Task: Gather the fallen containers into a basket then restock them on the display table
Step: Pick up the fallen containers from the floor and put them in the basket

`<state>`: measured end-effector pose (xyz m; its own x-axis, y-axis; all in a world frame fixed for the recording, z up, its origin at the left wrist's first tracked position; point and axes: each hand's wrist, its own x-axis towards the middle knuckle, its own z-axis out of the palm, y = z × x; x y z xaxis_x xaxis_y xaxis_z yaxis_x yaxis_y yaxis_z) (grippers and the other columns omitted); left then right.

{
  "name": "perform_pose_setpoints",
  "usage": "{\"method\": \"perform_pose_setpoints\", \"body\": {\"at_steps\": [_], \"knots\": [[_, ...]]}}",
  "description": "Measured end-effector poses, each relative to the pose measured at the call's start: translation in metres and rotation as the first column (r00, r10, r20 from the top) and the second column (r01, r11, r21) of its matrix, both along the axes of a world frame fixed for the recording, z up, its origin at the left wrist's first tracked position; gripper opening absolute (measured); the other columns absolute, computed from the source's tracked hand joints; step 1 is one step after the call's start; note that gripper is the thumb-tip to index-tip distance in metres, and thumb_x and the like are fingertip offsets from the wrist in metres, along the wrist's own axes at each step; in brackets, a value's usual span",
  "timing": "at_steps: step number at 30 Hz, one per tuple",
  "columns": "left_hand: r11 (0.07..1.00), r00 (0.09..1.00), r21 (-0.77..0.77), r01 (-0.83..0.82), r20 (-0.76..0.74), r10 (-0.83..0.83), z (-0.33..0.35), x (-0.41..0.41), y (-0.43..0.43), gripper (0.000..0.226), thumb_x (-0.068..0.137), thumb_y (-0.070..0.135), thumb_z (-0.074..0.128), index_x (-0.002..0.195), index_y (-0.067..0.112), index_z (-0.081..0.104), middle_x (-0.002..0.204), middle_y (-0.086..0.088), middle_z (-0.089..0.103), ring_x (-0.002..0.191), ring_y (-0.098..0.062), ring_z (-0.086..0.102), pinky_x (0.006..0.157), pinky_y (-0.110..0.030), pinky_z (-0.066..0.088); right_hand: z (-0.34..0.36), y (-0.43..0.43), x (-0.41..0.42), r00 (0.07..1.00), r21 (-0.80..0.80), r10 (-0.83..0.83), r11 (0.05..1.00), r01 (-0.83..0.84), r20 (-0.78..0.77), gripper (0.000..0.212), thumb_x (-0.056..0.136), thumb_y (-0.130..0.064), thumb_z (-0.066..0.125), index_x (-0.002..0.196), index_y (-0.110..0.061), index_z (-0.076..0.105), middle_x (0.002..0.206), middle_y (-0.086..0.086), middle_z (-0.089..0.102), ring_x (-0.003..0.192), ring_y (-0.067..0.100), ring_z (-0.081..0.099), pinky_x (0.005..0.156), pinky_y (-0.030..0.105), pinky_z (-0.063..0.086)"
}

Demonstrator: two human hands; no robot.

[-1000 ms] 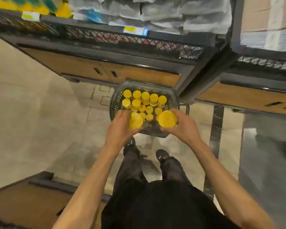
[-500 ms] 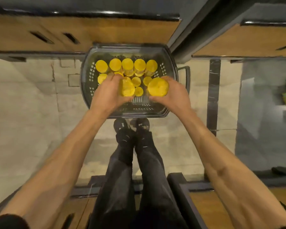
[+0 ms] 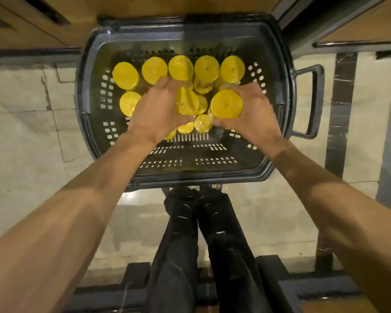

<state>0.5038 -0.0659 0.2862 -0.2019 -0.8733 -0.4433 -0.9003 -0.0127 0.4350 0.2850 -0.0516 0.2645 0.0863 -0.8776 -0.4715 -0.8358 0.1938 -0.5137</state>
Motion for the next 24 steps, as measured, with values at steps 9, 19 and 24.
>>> {"method": "perform_pose_setpoints", "body": {"at_steps": [9,19,24], "knots": [[1.000,0.998,0.013,0.005,0.065,-0.006,-0.079,-0.018,-0.013,0.067,0.075,0.035,0.083,0.131,0.011,0.056,0.130,-0.013,0.053,0.115,-0.036,0.056,0.091,-0.047,0.048,-0.070,-0.027,0.010,0.996,-0.034,0.079,0.996,-0.080,-0.033,0.072,0.068,-0.048,0.083,0.126,-0.015,0.058,0.129,0.007,0.052,0.115,0.022,0.055,0.096,0.038,0.047],[0.999,0.987,-0.040,0.015,0.159,-0.008,-0.110,-0.022,-0.021,0.071,0.077,0.037,0.082,0.133,0.005,0.053,0.133,-0.016,0.051,0.116,-0.038,0.055,0.093,-0.048,0.047,-0.102,-0.039,0.015,0.993,-0.048,0.086,0.995,-0.090,-0.075,0.086,0.067,-0.050,0.085,0.138,-0.019,0.049,0.140,0.004,0.043,0.123,0.024,0.053,0.098,0.032,0.043],[0.996,0.980,-0.070,0.046,0.195,-0.032,-0.124,-0.022,-0.018,0.071,0.078,0.042,0.079,0.133,0.007,0.052,0.133,-0.014,0.052,0.117,-0.037,0.054,0.092,-0.049,0.045,-0.115,-0.035,0.018,0.994,-0.059,0.047,0.997,-0.053,-0.096,0.085,0.069,-0.047,0.085,0.139,-0.019,0.048,0.141,0.004,0.043,0.124,0.024,0.051,0.100,0.034,0.042]]}}
